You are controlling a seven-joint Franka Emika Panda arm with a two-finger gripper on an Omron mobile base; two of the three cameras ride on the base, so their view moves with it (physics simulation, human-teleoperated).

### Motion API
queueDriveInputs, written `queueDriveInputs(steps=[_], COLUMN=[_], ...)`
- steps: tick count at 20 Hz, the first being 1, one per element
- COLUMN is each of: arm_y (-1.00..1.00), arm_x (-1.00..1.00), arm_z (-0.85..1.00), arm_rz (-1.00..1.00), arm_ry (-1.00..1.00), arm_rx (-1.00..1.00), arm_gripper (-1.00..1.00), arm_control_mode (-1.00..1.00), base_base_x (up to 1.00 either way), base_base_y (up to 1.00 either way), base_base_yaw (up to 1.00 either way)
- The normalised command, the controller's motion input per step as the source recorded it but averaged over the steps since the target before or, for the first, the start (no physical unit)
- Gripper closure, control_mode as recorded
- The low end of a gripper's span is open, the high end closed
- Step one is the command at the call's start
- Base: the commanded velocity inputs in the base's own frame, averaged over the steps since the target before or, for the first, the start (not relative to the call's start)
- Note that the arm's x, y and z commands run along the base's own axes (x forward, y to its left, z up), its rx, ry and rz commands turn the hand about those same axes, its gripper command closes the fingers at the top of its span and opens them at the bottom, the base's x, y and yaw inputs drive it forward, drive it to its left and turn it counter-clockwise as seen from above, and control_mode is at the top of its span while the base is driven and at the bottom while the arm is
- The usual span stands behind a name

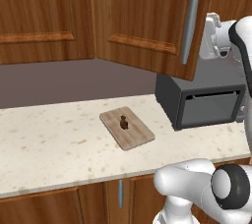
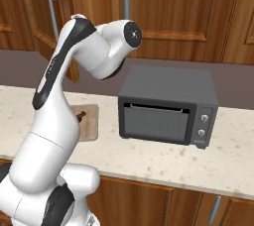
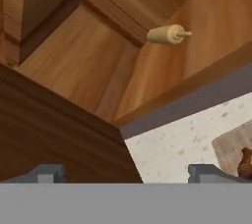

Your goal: Open the cabinet, retrieve the rolling pin, and place it next to the meat on the cutting board to prepare for tenderizing.

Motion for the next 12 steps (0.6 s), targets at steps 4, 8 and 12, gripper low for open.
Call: queueDriveInputs(steps=[4,8,12], arm_y=[0.87,0.91,0.95], arm_x=[-0.64,-0.61,-0.39], arm_z=[0.0,0.0,-0.01], arm_rz=[0.1,0.11,0.11], arm_ry=[-0.06,-0.04,0.0], arm_rx=[-0.02,-0.02,-0.01], arm_gripper=[-1.0,-1.0,-1.0], arm_control_mode=[-1.0,-1.0,-1.0], base_base_x=[0.0,0.0,0.0], base_base_y=[0.0,0.0,0.0], base_base_yaw=[0.0,0.0,0.0])
